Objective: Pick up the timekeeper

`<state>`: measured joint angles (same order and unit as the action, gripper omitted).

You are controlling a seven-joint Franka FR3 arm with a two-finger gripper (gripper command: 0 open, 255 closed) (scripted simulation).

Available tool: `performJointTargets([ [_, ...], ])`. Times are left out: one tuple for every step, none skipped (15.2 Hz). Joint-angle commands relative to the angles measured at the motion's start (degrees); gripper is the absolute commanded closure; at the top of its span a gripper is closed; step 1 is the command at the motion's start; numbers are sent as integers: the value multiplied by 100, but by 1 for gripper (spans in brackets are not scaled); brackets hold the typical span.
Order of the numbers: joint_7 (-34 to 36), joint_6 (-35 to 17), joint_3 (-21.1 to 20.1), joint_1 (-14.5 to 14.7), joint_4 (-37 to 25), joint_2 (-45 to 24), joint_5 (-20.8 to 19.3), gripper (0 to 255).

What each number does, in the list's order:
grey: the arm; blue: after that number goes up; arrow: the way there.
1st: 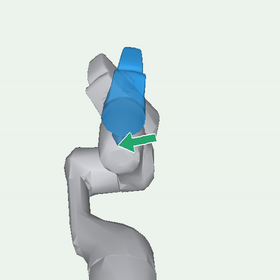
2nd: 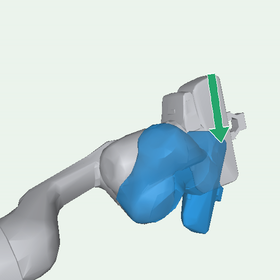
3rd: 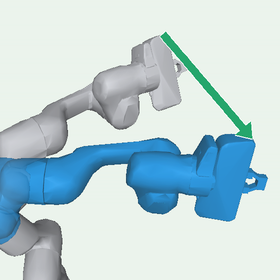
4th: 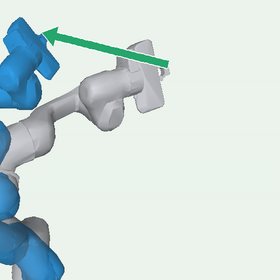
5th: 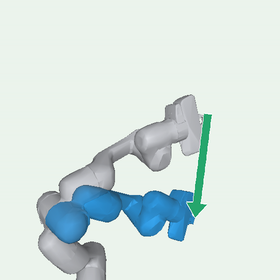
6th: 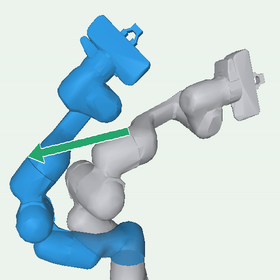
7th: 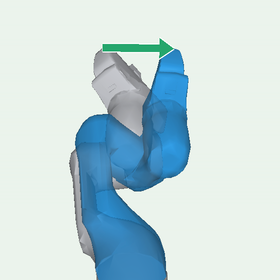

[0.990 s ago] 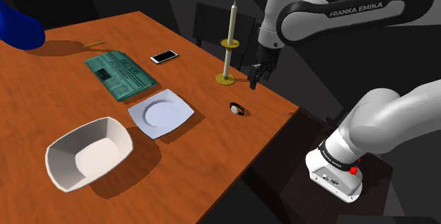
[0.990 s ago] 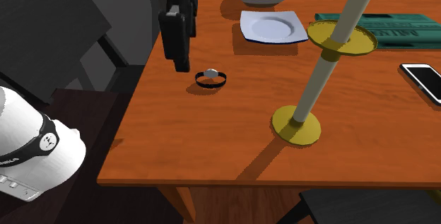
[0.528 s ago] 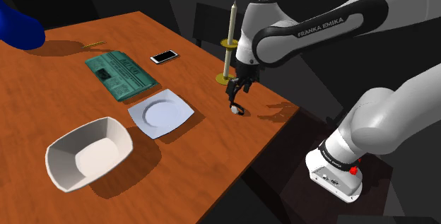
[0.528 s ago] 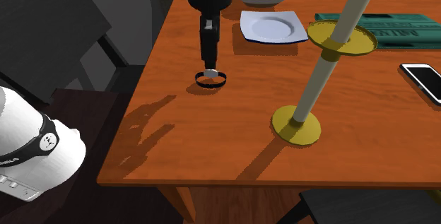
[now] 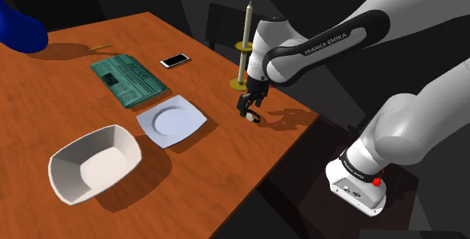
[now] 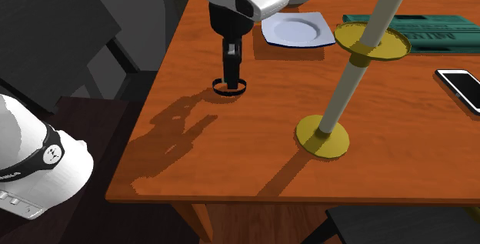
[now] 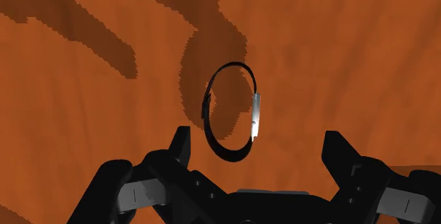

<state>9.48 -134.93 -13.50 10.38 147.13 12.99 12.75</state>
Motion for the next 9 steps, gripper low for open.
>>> performJointTargets([
  [-1,-69,-8,5,34,-31,6,0],
  [-1,-69,-8,5,33,-32,6,0],
  [-3,-73,-7,3,31,-38,4,255],
  [-1,-73,-8,4,32,-37,5,255],
  [-1,-71,-9,5,34,-33,6,255],
  [0,-72,-9,5,34,-34,6,255],
  [1,-71,-9,5,33,-34,6,255],
  [1,-71,-9,5,33,-34,6,255],
  [1,-71,-9,5,33,-34,6,255],
])
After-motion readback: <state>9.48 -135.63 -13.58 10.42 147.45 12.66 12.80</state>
